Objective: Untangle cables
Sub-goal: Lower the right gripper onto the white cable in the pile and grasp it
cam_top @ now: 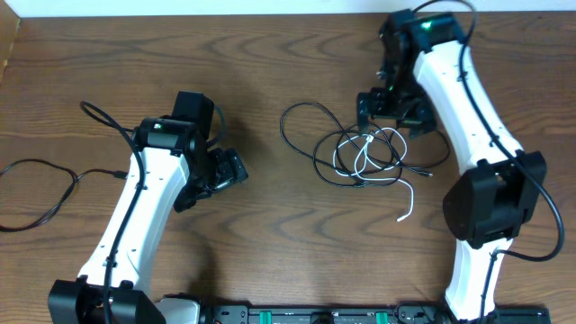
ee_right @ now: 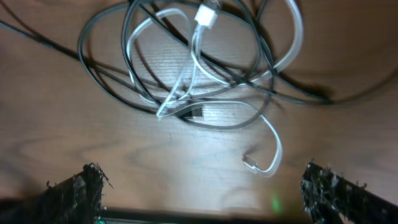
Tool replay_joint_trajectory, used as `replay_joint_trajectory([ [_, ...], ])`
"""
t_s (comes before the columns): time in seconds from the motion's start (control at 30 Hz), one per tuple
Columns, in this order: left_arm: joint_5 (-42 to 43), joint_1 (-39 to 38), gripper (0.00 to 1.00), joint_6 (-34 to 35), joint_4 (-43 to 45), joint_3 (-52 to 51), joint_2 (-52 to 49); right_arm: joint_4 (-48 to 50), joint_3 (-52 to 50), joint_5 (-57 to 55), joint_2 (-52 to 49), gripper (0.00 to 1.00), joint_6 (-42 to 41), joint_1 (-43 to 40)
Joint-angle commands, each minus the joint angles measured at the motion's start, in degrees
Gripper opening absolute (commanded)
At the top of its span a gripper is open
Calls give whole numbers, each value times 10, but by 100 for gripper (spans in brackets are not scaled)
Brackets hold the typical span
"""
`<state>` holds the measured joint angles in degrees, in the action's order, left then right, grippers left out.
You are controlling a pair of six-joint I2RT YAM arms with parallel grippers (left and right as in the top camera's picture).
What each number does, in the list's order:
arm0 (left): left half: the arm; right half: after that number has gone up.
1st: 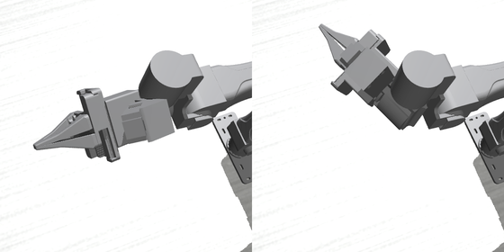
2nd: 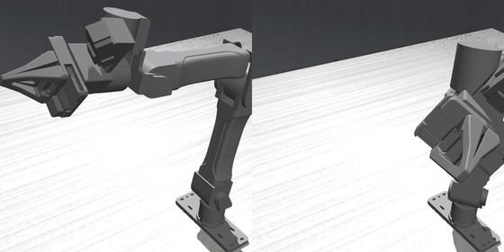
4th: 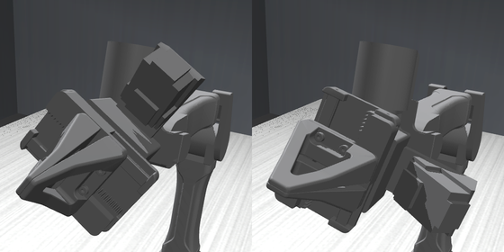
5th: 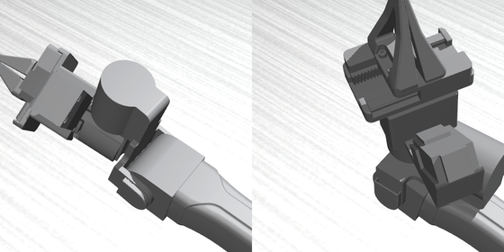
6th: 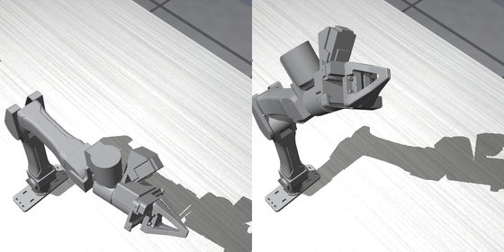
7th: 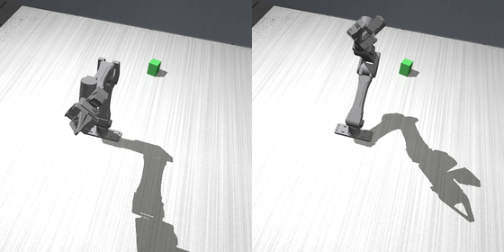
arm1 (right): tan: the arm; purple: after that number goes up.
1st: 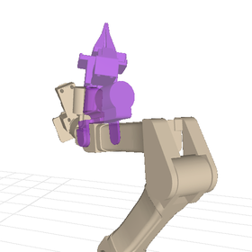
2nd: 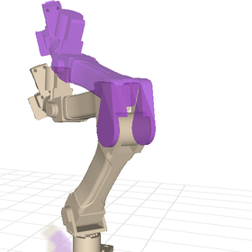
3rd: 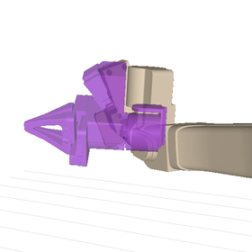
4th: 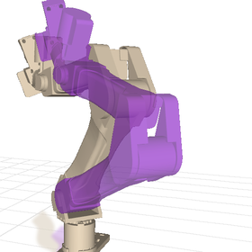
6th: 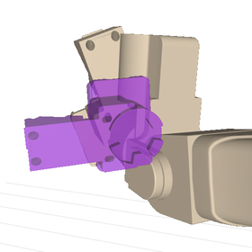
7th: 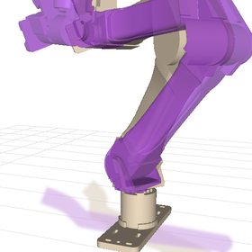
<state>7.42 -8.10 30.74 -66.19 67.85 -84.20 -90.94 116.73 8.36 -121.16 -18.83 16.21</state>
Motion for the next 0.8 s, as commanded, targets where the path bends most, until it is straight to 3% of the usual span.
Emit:
replay_joint_trajectory([
  [0.0,0,-1,100,24,-2,-2,3,45,-64,15,13,98,-15,20],
  [0.27,1,-1,100,24,-1,-2,3,171,-170,13,13,59,-36,49],
  [0.37,0,-1,100,24,-1,-2,3,211,-204,12,13,50,-52,50],
  [0.5,0,-1,100,24,0,-2,3,238,-227,12,13,7,-53,49],
  [0.53,0,-1,100,24,0,-2,3,237,-225,12,13,1,-53,49],
  [0.77,0,-1,100,24,8,-2,3,121,-76,12,24,1,-30,45],
])
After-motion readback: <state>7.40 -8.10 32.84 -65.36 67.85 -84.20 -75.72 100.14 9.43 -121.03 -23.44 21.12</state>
